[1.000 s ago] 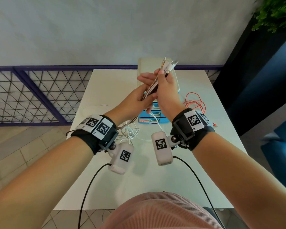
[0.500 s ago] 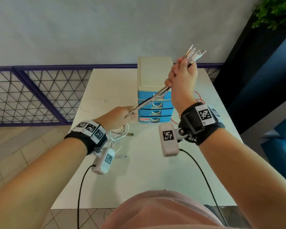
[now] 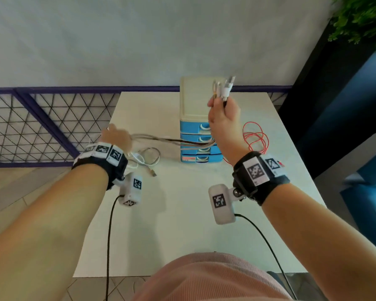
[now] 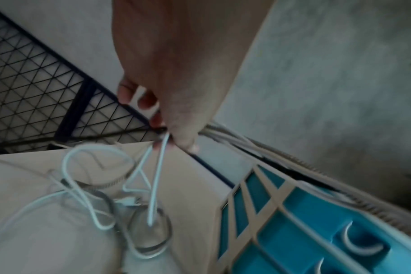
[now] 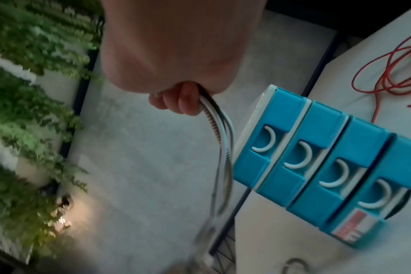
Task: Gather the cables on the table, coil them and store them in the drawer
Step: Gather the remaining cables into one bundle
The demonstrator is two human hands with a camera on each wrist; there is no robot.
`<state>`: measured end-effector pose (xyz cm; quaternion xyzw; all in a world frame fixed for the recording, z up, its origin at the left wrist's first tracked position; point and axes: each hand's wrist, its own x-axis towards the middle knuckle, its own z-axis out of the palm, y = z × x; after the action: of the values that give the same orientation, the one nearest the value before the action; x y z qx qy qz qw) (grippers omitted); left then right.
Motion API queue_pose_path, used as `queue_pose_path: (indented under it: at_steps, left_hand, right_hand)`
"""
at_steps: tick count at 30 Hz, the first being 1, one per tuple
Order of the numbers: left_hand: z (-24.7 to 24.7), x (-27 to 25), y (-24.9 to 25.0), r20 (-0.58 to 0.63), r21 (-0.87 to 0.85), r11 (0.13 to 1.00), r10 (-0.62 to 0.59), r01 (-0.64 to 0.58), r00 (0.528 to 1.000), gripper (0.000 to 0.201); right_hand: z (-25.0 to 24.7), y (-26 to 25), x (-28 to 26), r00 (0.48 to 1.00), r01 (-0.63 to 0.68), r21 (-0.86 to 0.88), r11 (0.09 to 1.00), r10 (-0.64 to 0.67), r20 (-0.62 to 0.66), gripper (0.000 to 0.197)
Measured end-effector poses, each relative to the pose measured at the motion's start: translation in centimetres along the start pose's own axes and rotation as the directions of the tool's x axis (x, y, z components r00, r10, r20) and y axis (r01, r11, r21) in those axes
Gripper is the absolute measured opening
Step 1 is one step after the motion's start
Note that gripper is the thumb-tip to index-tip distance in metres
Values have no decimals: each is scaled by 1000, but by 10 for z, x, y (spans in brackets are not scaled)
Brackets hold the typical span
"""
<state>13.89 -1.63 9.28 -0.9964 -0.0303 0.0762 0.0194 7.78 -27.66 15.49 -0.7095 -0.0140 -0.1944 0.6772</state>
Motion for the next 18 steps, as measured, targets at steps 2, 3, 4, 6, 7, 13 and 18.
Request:
queue_pose_path:
  at_steps: [2,3,4,6,7,13,18]
  left_hand:
    - [-24,8,1,-153,-239,970,-89,51,984,24]
    - [-36,9,3,-246,-360,932,-144,47,959,24]
    - [-47,9,6,-358,-440,898,-190,15,914,22]
    - [-59,7,10,-545,-495,862,-211,-108,811,18]
    - [-59,5,11,-603,-482,860,-185,-170,776,17]
    - [4,7,-7,-14,-311,937,165,-161,986,35]
    - [35,-4,10,459,-223,938,340,-264,821,70]
  right_hand:
    - [2,10,-6,997,-44,-93,995,50,60,28]
    - [3,13,-8,994,-69,-111,991,78,77,27]
    - [4,15,-9,991,-89,-115,989,99,90,27]
    - [6,16,-7,986,-108,-108,988,120,112,27]
    - [7,16,-6,983,-117,-108,987,131,129,27]
    - [3,27,-4,862,-421,-223,879,464,205,27]
    - [3,36,-9,764,-546,-197,815,580,282,21]
